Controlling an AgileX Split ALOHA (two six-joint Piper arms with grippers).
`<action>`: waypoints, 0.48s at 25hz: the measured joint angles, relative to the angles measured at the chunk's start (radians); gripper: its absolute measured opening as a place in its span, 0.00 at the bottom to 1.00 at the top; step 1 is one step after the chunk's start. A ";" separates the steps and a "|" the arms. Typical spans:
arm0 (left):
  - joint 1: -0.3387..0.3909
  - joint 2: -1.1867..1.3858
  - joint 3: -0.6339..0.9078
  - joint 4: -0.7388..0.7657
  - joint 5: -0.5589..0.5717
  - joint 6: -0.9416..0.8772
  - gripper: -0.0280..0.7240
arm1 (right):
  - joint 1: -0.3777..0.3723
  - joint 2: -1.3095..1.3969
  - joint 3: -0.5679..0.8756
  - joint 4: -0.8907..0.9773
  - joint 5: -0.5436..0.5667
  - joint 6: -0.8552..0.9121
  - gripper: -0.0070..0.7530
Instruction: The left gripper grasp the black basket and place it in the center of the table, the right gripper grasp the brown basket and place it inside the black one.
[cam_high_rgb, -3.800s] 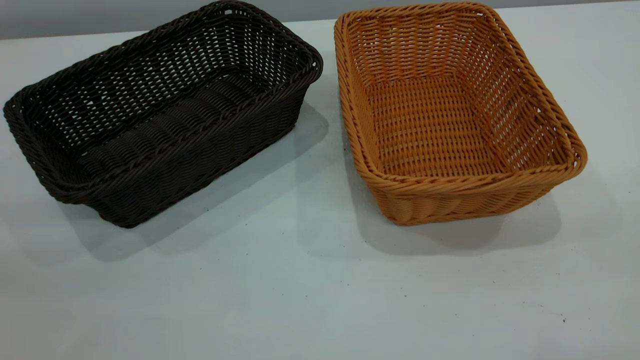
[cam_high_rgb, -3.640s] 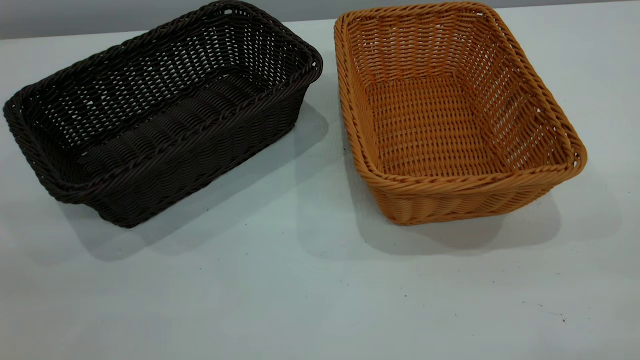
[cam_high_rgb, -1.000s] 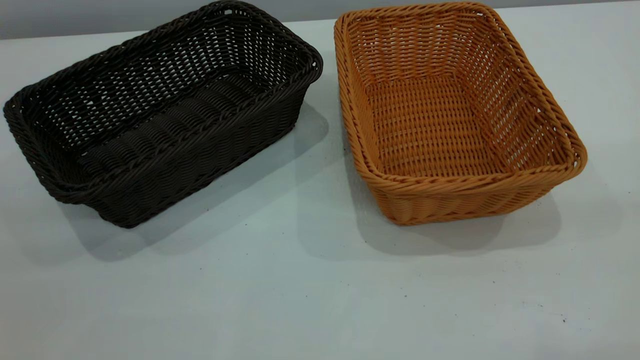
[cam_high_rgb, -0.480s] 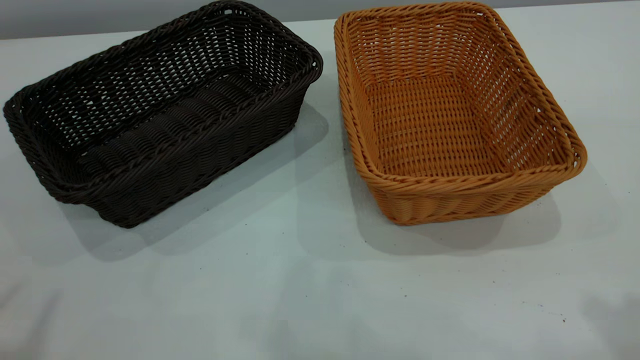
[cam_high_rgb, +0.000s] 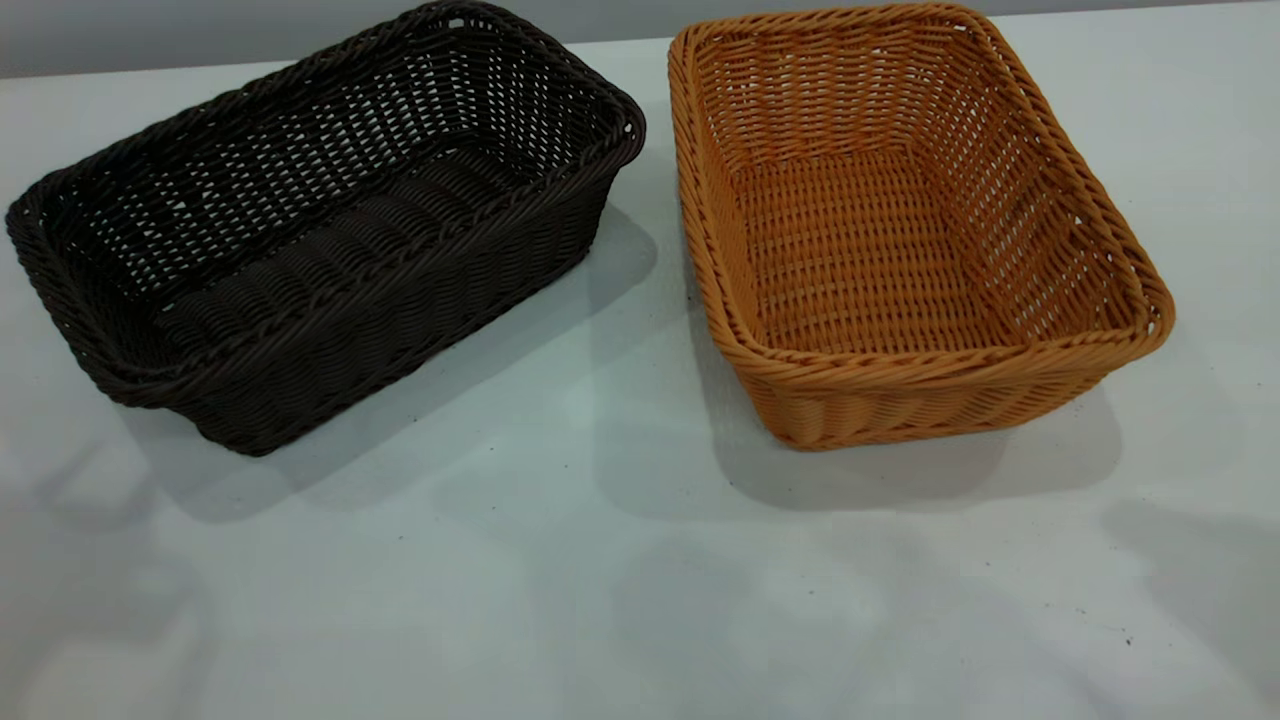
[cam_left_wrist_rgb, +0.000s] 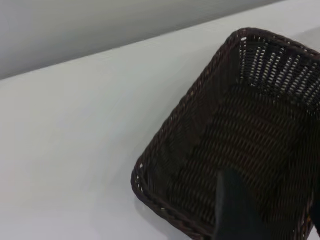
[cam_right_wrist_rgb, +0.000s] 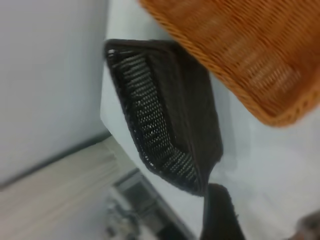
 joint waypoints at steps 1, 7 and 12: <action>0.000 0.000 0.000 -0.003 0.000 0.000 0.48 | 0.000 0.017 0.017 0.018 -0.017 0.008 0.56; 0.000 -0.001 0.000 -0.055 -0.009 0.000 0.48 | 0.073 0.111 0.084 0.094 -0.119 0.005 0.56; 0.000 0.000 0.000 -0.052 -0.021 0.002 0.48 | 0.249 0.220 0.085 0.230 -0.294 -0.046 0.56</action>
